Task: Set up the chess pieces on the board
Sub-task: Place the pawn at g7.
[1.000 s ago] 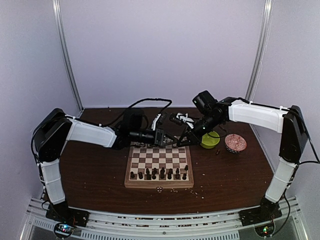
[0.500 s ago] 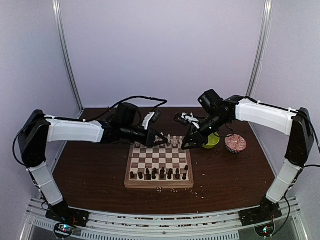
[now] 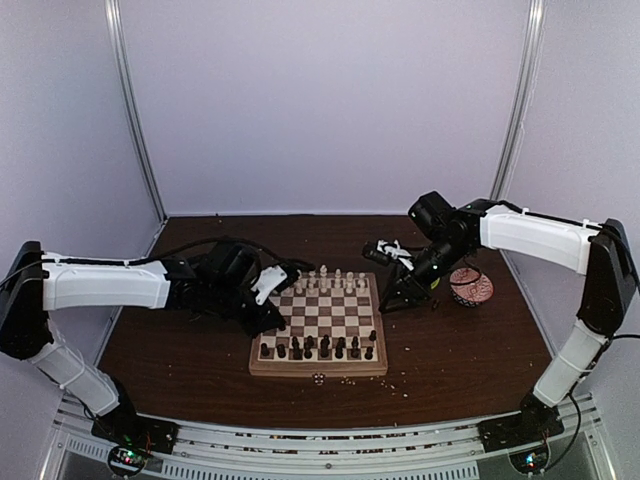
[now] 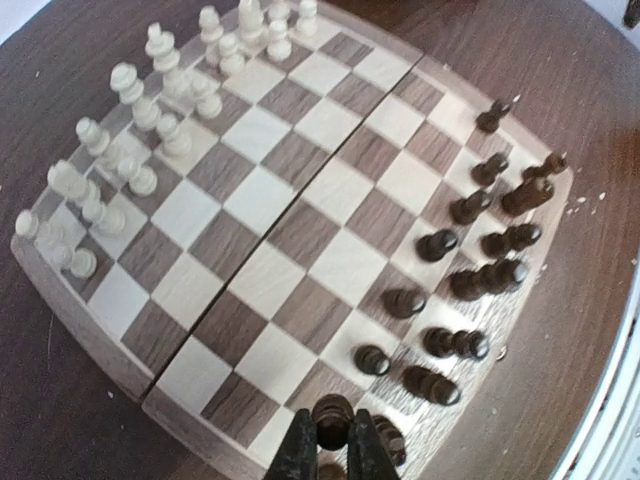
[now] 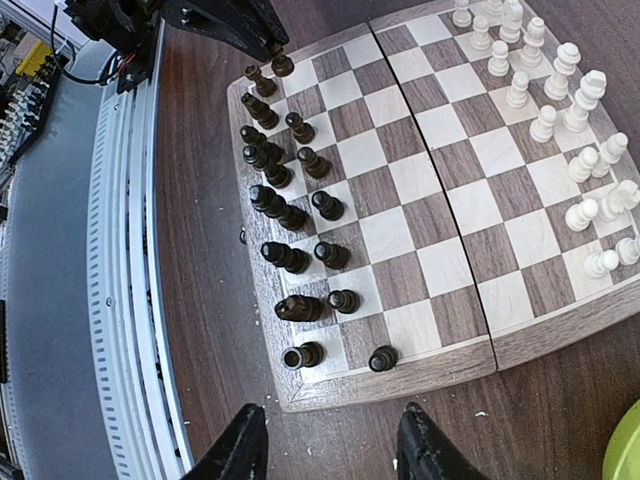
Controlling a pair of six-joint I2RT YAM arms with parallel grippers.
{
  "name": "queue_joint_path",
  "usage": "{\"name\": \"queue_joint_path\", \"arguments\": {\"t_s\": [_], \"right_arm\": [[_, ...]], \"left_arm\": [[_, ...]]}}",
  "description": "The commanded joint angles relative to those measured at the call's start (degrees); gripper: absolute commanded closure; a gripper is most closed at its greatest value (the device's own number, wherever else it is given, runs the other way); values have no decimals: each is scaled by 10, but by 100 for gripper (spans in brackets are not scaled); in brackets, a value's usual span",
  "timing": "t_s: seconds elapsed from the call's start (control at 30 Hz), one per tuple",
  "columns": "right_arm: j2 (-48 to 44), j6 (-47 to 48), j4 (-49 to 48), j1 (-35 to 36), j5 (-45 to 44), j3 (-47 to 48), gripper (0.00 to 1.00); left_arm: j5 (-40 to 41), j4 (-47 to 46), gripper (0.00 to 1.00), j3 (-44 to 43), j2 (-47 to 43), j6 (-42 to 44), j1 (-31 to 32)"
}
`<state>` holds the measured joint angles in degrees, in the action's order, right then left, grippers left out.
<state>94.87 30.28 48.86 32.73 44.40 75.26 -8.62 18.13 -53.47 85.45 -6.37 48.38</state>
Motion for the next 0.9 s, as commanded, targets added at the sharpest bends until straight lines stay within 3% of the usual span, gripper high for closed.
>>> {"name": "queue_joint_path", "arguments": {"t_s": [0.0, 0.87], "right_arm": [[16, 12, 16, -2, 17, 9, 55], [27, 20, 25, -2, 24, 9, 55]], "left_arm": [[24, 16, 89, 7, -2, 24, 4], [28, 8, 88, -23, 70, 37, 22]]}}
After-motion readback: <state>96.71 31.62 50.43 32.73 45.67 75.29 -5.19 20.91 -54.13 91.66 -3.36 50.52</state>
